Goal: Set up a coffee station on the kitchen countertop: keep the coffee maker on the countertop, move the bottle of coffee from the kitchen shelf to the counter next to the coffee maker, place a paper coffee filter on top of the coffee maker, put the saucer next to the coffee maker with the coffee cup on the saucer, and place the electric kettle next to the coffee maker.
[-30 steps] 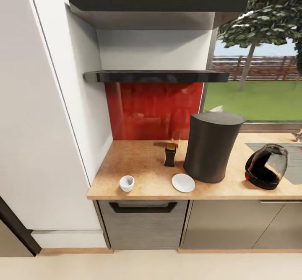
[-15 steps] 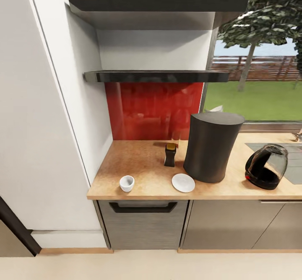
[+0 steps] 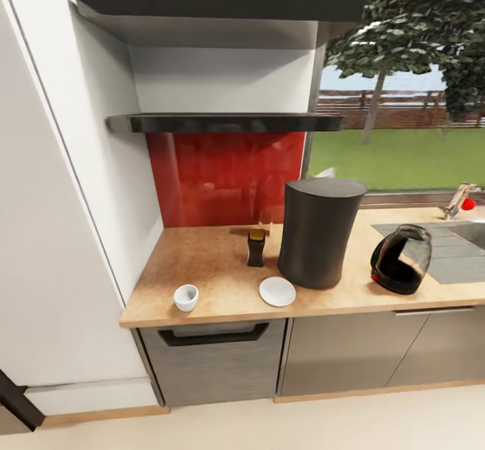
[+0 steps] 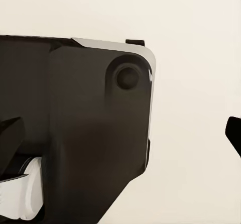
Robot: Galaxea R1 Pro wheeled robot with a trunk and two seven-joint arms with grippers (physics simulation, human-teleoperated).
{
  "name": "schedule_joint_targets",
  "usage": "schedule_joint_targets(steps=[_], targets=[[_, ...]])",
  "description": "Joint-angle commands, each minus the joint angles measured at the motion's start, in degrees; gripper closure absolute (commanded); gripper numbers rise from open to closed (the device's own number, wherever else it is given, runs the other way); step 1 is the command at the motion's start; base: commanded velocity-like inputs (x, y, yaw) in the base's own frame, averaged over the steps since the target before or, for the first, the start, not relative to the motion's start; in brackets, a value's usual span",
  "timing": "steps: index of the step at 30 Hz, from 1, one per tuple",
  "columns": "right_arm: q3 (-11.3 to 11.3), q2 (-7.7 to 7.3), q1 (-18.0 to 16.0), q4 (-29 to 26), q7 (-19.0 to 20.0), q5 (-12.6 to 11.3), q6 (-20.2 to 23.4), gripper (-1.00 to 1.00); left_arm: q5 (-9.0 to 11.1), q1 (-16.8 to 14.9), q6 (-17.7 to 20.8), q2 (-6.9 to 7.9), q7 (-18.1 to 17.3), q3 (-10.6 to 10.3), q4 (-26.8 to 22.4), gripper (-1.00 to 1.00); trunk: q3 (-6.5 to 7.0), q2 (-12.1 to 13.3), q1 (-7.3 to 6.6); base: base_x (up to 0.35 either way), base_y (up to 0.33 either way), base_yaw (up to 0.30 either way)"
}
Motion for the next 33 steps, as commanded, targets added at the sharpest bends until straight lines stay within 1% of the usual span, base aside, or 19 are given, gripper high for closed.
schedule_joint_targets(steps=[1,5,14,18,21,23,25,26,27,28,29,30,31,33], targets=[[0.39,-0.01,-0.07,0.07,0.22,-0.6,-0.22,-1.0,-0.64,-0.19,-0.27,0.0,0.09,0.43,0.07,-1.0,-0.13,-0.12,0.03,0.0,0.0,-0.295],[0.43,0.01,-0.07,0.07,0.18,-0.6,-0.22,-1.0,-0.74,-0.54,-0.3,-0.08,0.06,0.4,0.0,-1.0,-0.13,-0.12,0.03,-0.103,0.0,-0.157],[0.47,0.08,-0.07,0.07,0.14,-0.6,-0.25,-1.0,-0.75,-0.69,-0.35,-0.07,0.06,0.39,-0.1,-1.0,-0.13,-0.12,0.03,-0.305,0.0,-0.012],[0.47,0.08,-0.07,0.07,0.12,-0.6,-0.27,-1.0,-0.75,-0.69,-0.36,-0.16,0.06,0.39,-0.2,-1.0,-0.13,-0.12,0.03,-0.145,0.0,0.0],[0.47,0.08,-0.07,0.07,0.07,-0.6,-0.28,-1.0,-0.75,-0.92,-0.36,-0.83,0.04,0.39,-1.28,-1.0,-0.13,-0.12,0.03,-0.032,0.0,0.0],[0.47,0.08,-0.07,0.07,0.06,-0.6,-0.29,-1.0,-0.75,-1.2,-0.32,-1.67,-0.19,0.39,-3.36,-1.0,-0.13,-0.12,0.03,-0.01,0.0,0.0],[0.47,0.08,-0.07,0.07,0.05,-0.55,-0.29,-1.0,-0.85,-2.07,-0.29,-3.27,-0.51,0.27,-7.5,-1.0,-0.13,-0.12,0.03,-0.003,0.0,0.0],[0.47,0.08,-0.07,0.07,0.05,-0.55,-0.29,-1.0,-0.88,-2.56,-0.28,-4.1,-0.59,-0.11,-9.4,-1.0,-0.13,-0.12,0.03,-0.002,0.0,0.0],[0.47,0.08,-0.07,0.07,0.05,-0.56,-0.3,-1.0,-0.94,-3.0,-0.26,-4.99,-0.64,-0.94,-11.25,-1.0,-0.13,-0.12,0.03,-0.001,0.0,0.0],[0.47,0.08,-0.07,0.07,0.05,-0.54,-0.3,-1.0,-1.08,-3.42,-0.24,-5.83,-0.67,-2.34,-13.15,-1.0,-0.13,-0.12,0.03,0.0,0.0,0.0],[0.47,0.08,-0.07,0.07,0.05,-0.56,-0.3,-1.0,-1.23,-3.93,-0.2,-6.59,-0.7,-4.24,-15.05,-1.0,-0.13,-0.12,0.03,0.0,0.0,0.0],[0.47,0.08,-0.07,0.07,0.05,-0.58,-0.33,-1.0,-1.39,-4.85,-0.03,-7.54,-0.68,-8.06,-17.85,-1.0,-0.13,-0.12,0.03,0.0,0.0,0.0],[0.47,0.08,-0.07,0.07,0.05,-0.59,-0.4,-1.0,-1.41,-5.85,0.27,-8.2,-0.67,-12.4,-20.59,-1.0,-0.13,-0.12,0.03,0.0,0.0,0.0],[0.47,0.08,-0.07,0.07,0.05,-0.6,-0.45,-1.0,-1.29,-7.37,0.56,-8.71,-0.67,-17.51,-24.25,-1.0,-0.13,-0.12,0.03,0.0,0.0,0.0]])
